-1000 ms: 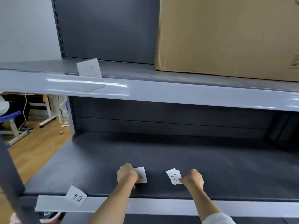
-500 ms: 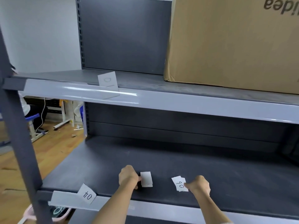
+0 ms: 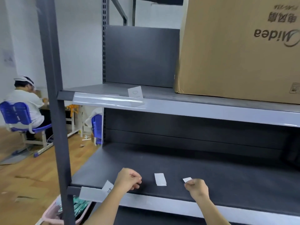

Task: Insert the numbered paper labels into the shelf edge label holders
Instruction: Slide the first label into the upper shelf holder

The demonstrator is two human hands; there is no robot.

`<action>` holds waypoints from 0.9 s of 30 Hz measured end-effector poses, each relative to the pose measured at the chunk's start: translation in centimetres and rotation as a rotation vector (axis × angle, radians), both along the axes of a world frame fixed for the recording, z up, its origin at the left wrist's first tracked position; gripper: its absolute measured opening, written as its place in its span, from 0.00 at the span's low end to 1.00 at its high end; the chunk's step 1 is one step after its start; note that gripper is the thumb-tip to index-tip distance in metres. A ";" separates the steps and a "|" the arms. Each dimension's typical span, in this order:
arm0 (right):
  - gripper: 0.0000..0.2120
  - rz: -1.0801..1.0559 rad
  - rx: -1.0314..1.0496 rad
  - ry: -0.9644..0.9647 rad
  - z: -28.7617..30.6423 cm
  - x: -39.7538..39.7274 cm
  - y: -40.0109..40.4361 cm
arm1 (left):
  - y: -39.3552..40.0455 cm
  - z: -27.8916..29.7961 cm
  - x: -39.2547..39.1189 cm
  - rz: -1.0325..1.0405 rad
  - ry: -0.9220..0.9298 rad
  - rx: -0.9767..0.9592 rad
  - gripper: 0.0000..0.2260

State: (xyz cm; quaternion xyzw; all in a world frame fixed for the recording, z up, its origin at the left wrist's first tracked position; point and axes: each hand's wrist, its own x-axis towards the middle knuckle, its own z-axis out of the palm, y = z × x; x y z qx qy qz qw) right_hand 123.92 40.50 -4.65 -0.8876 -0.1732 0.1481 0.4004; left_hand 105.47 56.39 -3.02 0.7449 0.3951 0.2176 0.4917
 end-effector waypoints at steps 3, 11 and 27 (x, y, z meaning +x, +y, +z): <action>0.12 -0.034 -0.036 0.028 0.5 -3.2 0.4 | 1.0 -0.2 -3.0 -0.030 -0.064 -0.017 0.14; 0.09 0.028 0.107 0.039 2.2 -11.1 0.1 | 3.0 2.4 -10.3 -0.048 -0.092 0.052 0.14; 0.08 0.222 0.514 -0.376 24.4 -13.6 3.1 | 3.8 21.8 -11.4 -0.027 -0.379 0.601 0.05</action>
